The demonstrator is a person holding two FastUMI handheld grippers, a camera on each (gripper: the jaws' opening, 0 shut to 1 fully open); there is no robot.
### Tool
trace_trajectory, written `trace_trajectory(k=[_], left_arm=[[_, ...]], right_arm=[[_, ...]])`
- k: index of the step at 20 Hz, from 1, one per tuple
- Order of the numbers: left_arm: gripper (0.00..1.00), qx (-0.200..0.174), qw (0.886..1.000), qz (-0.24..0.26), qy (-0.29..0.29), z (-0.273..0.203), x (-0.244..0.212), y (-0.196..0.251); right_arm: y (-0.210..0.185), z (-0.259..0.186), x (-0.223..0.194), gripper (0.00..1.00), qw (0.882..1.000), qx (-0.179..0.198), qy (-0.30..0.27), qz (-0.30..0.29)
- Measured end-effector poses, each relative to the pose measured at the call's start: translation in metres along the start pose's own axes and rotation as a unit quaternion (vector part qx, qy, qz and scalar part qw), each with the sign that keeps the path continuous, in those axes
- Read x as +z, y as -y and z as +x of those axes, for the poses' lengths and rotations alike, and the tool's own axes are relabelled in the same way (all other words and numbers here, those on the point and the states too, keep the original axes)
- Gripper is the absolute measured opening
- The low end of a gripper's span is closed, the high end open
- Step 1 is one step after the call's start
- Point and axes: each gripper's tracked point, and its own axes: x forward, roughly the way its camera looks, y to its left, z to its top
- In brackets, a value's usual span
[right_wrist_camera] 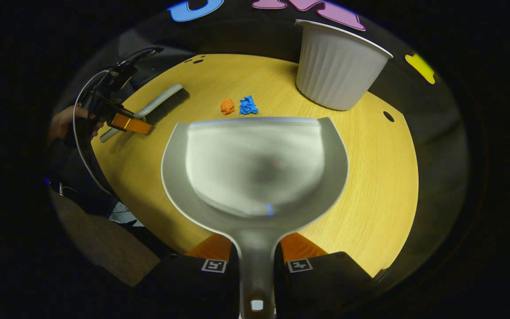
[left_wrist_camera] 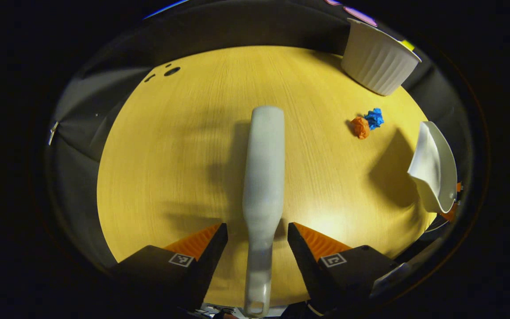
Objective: Pick up the small broom and dustpan from the desktop, sweep the trash into the dustpan with the broom, and then empty the trash into the garbage bin.
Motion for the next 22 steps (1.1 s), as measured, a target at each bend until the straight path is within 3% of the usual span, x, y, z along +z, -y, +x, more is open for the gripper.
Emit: trace_trajectory(k=[2, 3, 6, 7, 9, 11, 14, 15, 17, 18, 22], left_arm=[[0.82, 0.001, 1.0, 0.0, -0.003, 0.002, 0.001, 0.003], [0.72, 0.0, 1.0, 0.003, -0.003, 0.005, 0.002, 0.004], [0.57, -0.001, 1.0, 0.019, -0.009, 0.005, 0.006, 0.006], [0.42, -0.002, 1.0, 0.024, -0.012, 0.002, 0.009, 0.007], [0.3, 0.003, 0.999, 0.038, -0.018, 0.005, 0.011, 0.007], [0.27, 0.018, 0.999, 0.051, 0.001, -0.001, 0.027, 0.007], [0.27, 0.002, 0.997, 0.072, 0.034, -0.009, 0.06, 0.032], [0.24, -0.002, 0.996, 0.084, 0.037, -0.007, 0.07, 0.039], [0.25, 0.005, 0.992, 0.12, 0.036, -0.003, 0.087, 0.049], [0.26, 0.005, 0.99, 0.135, 0.036, -0.001, 0.095, 0.056], [0.25, -0.019, 0.985, 0.17, 0.02, 0.009, 0.112, 0.087]], right_arm=[[0.001, 0.0, 0.001, 0.35, 1.0, 0.003, -0.003, 0.002], [0.002, 0.001, 0.001, 0.35, 1.0, 0.004, -0.005, 0.0], [0.003, 0.004, 0.0, 0.35, 1.0, 0.008, -0.016, -0.01], [0.003, 0.004, 0.0, 0.35, 1.0, 0.011, -0.02, -0.014], [0.005, 0.003, 0.0, 0.35, 0.999, 0.016, -0.03, -0.024], [0.008, 0.004, -0.003, 0.35, 0.998, 0.015, -0.052, -0.034], [0.013, 0.005, -0.004, 0.38, 0.995, 0.008, -0.088, -0.056], [0.013, 0.006, -0.004, 0.35, 0.993, 0.013, -0.096, -0.061], [0.01, 0.011, -0.003, 0.31, 0.992, 0.021, -0.107, -0.069], [0.011, 0.014, -0.003, 0.35, 0.991, 0.025, -0.112, -0.073], [0.016, 0.022, -0.003, 0.35, 0.989, 0.025, -0.122, -0.083]])
